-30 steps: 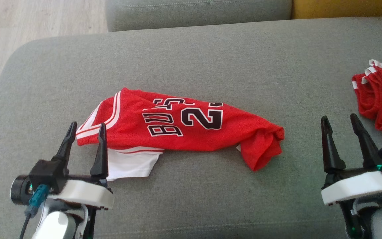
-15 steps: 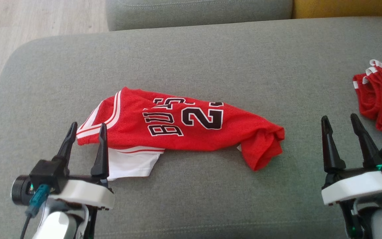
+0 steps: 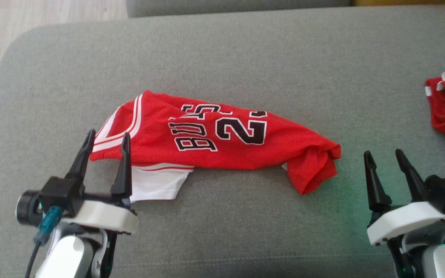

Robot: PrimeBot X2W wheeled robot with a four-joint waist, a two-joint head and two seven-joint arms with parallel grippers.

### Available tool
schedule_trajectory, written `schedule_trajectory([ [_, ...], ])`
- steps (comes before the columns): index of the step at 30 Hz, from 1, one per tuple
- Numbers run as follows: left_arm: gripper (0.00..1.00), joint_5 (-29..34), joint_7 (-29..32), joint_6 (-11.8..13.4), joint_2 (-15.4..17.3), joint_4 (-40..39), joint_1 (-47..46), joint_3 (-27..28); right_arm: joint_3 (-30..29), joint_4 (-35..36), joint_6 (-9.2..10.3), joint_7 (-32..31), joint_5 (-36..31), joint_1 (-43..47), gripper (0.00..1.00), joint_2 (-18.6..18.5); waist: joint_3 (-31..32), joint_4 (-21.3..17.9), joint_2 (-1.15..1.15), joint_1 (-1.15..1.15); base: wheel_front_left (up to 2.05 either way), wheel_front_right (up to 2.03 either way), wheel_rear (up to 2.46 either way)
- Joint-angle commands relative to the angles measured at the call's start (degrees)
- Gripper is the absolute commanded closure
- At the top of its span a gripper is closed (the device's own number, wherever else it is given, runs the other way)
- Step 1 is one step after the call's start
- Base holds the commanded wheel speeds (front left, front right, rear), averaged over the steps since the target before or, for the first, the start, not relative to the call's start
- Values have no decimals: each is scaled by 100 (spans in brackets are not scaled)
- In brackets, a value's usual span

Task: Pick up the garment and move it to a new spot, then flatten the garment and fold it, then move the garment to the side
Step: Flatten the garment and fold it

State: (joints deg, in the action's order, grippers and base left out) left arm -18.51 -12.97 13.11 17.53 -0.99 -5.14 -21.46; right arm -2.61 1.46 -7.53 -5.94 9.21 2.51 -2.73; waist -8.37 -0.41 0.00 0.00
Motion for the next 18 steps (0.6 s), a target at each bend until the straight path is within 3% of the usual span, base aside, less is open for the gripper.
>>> schedule_trajectory([
  [1, 0, 70, -60, -3, 128, -229, -357, 198, 108, 36, 4, 66, 25, -368, 0, -143, -165, 37, 0, 0, 0, 0, 0],
  [17, 0, 233, -130, -133, -13, -171, -984, -13, 742, -1966, 4, 356, 284, -1467, 0, -317, -839, 185, 0, 0, 0, 0, 0],
  [18, 0, 237, -135, -135, -19, -158, -999, -16, 818, -2064, 4, 341, 335, -1501, 5, -331, -845, 184, 0, 0, 0, 0, 0],
])
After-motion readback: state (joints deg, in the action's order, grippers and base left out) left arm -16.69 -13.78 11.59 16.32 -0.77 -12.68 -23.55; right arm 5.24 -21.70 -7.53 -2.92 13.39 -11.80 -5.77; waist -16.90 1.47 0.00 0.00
